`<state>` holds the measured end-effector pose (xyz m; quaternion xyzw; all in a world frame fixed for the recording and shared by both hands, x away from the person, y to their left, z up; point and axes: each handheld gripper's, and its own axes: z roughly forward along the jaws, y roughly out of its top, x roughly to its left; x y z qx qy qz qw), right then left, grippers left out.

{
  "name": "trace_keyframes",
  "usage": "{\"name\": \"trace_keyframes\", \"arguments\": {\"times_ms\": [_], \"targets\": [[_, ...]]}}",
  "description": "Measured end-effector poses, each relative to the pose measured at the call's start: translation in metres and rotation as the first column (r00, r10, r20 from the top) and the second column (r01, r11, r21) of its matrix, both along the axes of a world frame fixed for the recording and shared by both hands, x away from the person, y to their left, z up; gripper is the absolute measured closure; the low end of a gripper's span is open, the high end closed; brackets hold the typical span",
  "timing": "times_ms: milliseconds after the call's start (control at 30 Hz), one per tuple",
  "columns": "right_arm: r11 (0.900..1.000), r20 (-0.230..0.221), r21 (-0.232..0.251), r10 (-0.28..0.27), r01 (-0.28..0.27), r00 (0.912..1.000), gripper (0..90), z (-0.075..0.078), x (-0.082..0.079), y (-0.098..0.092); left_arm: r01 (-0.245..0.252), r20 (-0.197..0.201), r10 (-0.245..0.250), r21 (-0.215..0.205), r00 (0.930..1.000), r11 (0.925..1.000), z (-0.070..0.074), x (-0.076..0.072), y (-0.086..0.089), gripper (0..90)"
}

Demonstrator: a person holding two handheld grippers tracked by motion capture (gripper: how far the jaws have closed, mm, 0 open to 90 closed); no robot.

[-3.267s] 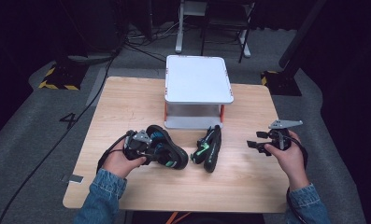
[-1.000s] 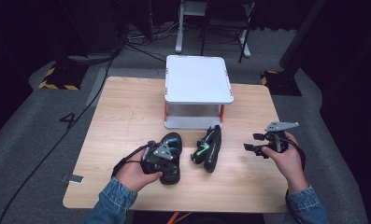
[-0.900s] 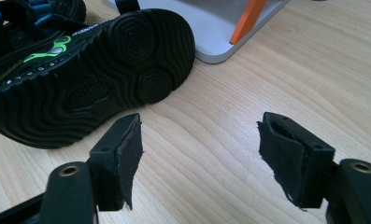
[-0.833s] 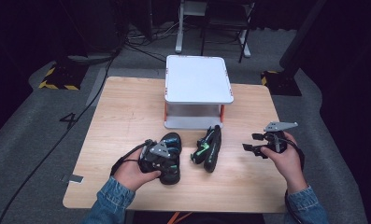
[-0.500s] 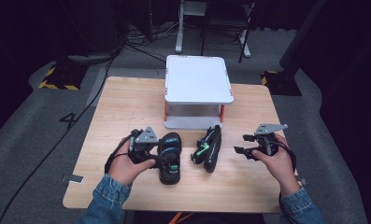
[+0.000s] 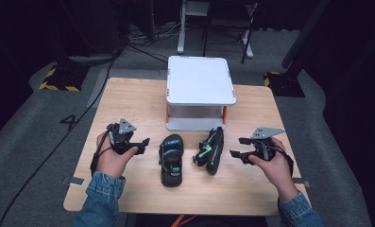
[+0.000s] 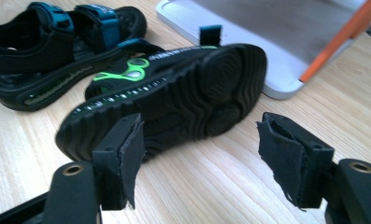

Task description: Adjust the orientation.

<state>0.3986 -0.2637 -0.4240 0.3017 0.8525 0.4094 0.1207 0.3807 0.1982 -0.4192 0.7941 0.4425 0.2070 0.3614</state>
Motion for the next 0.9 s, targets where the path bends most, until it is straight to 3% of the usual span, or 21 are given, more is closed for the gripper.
{"name": "trace_keyframes", "arguments": {"times_ms": [233,367,433,600,800,867,900], "targets": [[0.999,0.038,0.006,0.032,-0.032,0.9988,28.8,0.004,0.001,0.021,-0.101,-0.043,0.102,0.032,0.9938,0.9944,-0.010,-0.003,0.027,23.6],[0.996,0.062,-0.007,0.091,-0.091,0.9939,28.0,0.006,0.005,0.037,-0.124,-0.045,0.125,0.030,0.9911,0.9918,-0.014,-0.012,0.036,23.8],[0.991,0.085,-0.022,0.135,-0.134,0.9872,28.0,0.007,0.008,0.048,-0.140,-0.050,0.141,0.024,0.9887,0.9898,-0.017,-0.020,0.043,24.1],[0.972,0.093,-0.070,0.229,-0.223,0.9691,34.9,0.005,0.013,0.079,-0.173,-0.059,0.174,0.020,0.9830,0.9848,-0.020,-0.034,0.055,24.7],[0.971,0.085,-0.094,0.229,-0.221,0.9696,48.2,-0.003,0.019,0.100,-0.180,-0.053,0.180,0.011,0.9823,0.9837,-0.022,-0.041,0.062,25.8],[0.971,0.084,-0.128,0.212,-0.200,0.9737,48.9,-0.006,0.022,0.104,-0.176,-0.051,0.176,0.008,0.9830,0.9844,-0.022,-0.042,0.061,25.8],[0.971,0.085,-0.139,0.207,-0.195,0.9745,53.6,-0.008,0.022,0.105,-0.173,-0.050,0.173,0.011,0.9836,0.9849,-0.022,-0.042,0.061,25.8]]}}
